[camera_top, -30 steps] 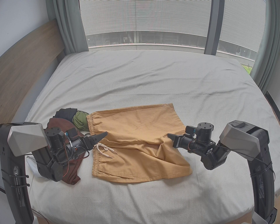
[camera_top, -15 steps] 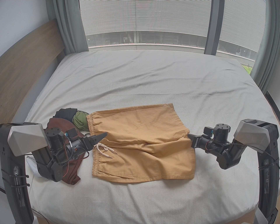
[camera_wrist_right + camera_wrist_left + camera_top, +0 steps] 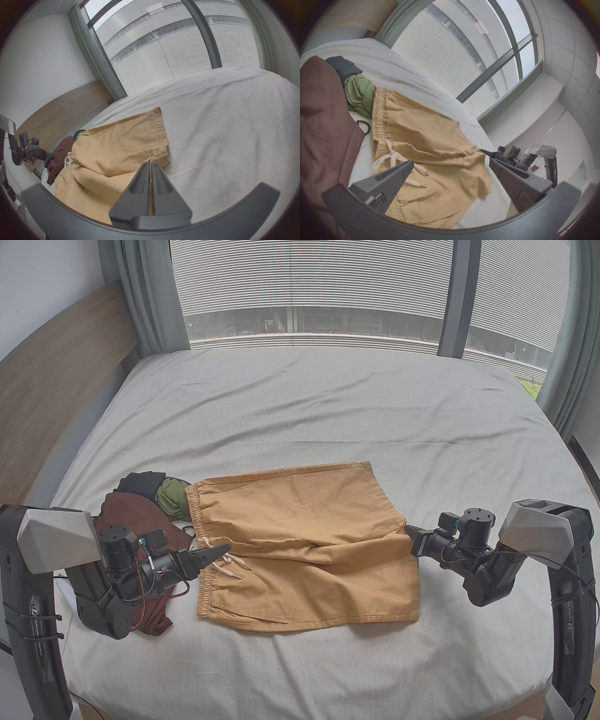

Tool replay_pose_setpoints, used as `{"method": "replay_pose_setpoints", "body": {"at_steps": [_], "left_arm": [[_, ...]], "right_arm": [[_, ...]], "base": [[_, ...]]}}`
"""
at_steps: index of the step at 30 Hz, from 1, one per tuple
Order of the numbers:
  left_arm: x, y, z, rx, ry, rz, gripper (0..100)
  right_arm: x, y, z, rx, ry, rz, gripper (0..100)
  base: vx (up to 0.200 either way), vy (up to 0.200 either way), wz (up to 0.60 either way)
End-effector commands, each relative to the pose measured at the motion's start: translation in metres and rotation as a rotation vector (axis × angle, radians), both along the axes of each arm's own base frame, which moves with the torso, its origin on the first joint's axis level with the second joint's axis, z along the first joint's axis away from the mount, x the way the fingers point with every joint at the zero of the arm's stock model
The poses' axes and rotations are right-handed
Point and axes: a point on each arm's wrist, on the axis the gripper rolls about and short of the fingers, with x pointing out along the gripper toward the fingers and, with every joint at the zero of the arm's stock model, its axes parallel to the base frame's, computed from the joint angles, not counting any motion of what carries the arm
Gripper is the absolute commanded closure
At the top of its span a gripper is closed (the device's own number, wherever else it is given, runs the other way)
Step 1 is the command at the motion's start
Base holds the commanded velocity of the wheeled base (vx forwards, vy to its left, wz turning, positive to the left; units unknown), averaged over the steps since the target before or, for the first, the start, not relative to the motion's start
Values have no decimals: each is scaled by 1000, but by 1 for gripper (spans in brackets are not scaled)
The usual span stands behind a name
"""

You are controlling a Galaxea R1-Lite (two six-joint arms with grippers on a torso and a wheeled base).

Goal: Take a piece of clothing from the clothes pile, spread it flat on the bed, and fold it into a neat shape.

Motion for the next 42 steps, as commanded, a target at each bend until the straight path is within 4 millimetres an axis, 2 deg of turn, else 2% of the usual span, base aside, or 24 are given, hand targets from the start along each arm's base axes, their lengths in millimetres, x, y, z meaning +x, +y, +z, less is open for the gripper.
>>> {"method": "replay_pose_setpoints", "body": {"at_steps": [1, 2, 7, 13, 15, 16, 18, 19, 20, 22, 33, 38, 42], "left_arm": [[-6, 2, -1, 17, 5, -14, 0], [-7, 2, -2, 22, 5, -15, 0], [-22, 9, -4, 30, 52, -4, 0], [-32, 14, -6, 44, 73, 1, 0], [-38, 20, -13, 72, 90, 11, 0], [-38, 20, -13, 73, 91, 10, 0], [-41, 20, -16, 72, 112, 17, 0], [-41, 20, -16, 72, 112, 17, 0], [-45, 20, -20, 69, 142, 17, 0], [-49, 21, -25, 70, 173, 21, 0], [-51, 24, -62, 97, 301, 98, 0], [-52, 24, -72, 106, 330, 107, 0], [-50, 24, -73, 105, 325, 106, 0]], "right_arm": [[1, 2, -2, 4, -15, 2, 100], [2, 2, -3, 5, -27, -3, 0], [7, -2, 0, 7, -86, -51, 0], [2, -10, 4, 13, -88, -70, 0], [-21, -12, 15, 78, -81, -70, 0], [-22, -11, 15, 81, -81, -69, 0], [-47, -10, 24, 130, -2, -42, 0], [-47, -10, 24, 130, -2, -42, 0], [-65, -11, 31, 171, 52, 19, 0], [-74, -12, 34, 198, 86, 61, 0], [-75, -17, 26, 176, 101, 51, 0], [-75, -19, 26, 178, 102, 47, 0], [-74, -19, 26, 177, 98, 48, 0]], "base": [[0, 0, 0], [0, 0, 0], [0, 0, 0], [0, 0, 0], [0, 0, 0], [0, 0, 0], [0, 0, 0], [0, 0, 0], [0, 0, 0], [0, 0, 0], [0, 0, 0], [0, 0, 0], [0, 0, 0]]}}
